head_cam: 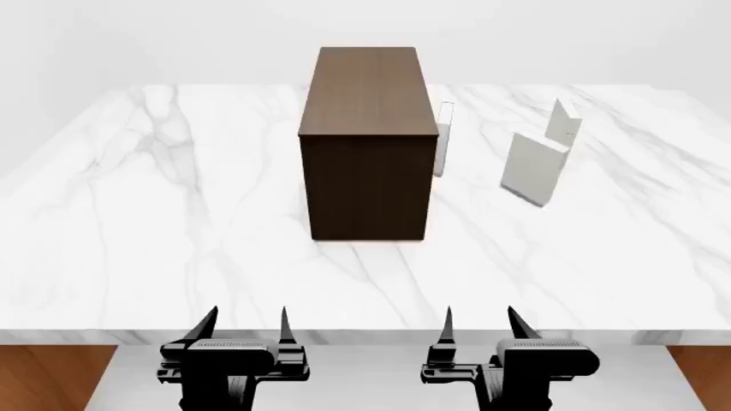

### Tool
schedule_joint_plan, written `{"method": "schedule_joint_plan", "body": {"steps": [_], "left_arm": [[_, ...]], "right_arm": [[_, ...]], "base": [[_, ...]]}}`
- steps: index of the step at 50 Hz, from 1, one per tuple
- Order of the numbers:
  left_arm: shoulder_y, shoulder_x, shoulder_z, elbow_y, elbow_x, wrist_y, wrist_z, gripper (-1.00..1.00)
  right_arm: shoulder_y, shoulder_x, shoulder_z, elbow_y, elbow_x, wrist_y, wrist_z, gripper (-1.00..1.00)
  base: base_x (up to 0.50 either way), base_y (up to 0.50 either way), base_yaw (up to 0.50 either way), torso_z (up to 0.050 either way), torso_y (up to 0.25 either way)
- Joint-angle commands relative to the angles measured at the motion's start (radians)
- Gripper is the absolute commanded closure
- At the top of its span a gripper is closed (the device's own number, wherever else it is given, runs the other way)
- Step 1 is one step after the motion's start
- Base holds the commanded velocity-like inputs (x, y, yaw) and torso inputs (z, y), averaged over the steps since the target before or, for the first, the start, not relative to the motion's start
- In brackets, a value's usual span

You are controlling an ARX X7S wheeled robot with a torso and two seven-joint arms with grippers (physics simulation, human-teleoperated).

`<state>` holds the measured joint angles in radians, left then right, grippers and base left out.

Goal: Pick up the book on the right and place it under the cabinet shelf.

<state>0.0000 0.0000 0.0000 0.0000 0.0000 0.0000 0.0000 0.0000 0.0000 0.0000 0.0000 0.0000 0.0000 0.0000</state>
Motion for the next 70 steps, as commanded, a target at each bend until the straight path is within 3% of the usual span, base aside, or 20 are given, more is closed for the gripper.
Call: {"method": "schedule_joint_plan", "body": {"steps": [1, 7, 14, 26, 45, 70], "left_arm": [[0.002, -0.016, 0.016, 0.051, -0.022, -0.041, -0.018, -1.00], [-0.034, -0.043, 0.046, 0.336, -0.028, -0.302, -0.046, -1.00], [-0.131, -0.072, 0.100, 0.512, -0.025, -0.507, -0.037, -1.00], [-0.373, -0.092, 0.036, 0.682, -0.106, -0.825, -0.040, -1.00], [-0.503, -0.129, 0.038, 0.722, -0.122, -0.948, -0.057, -1.00], [-0.549, -0.146, 0.027, 0.718, -0.138, -0.989, -0.083, -1.00]], "right_arm": [[0.004, 0.014, -0.010, -0.066, 0.041, 0.071, 0.015, -1.00], [0.070, 0.053, -0.007, -0.433, 0.135, 0.461, 0.043, -1.00], [0.203, 0.115, -0.045, -0.540, 0.105, 0.632, 0.060, -1.00], [0.493, 0.147, -0.029, -0.609, 0.119, 0.865, 0.080, -1.00], [0.665, 0.166, -0.028, -0.612, 0.130, 0.950, 0.095, -1.00], [0.702, 0.173, -0.011, -0.623, 0.155, 0.984, 0.110, -1.00]], "base": [[0.00, 0.00, 0.00, 0.000, 0.000], [0.00, 0.00, 0.00, 0.000, 0.000], [0.00, 0.00, 0.00, 0.000, 0.000], [0.00, 0.00, 0.00, 0.000, 0.000], [0.00, 0.00, 0.00, 0.000, 0.000], [0.00, -0.22, 0.00, 0.000, 0.000]]}}
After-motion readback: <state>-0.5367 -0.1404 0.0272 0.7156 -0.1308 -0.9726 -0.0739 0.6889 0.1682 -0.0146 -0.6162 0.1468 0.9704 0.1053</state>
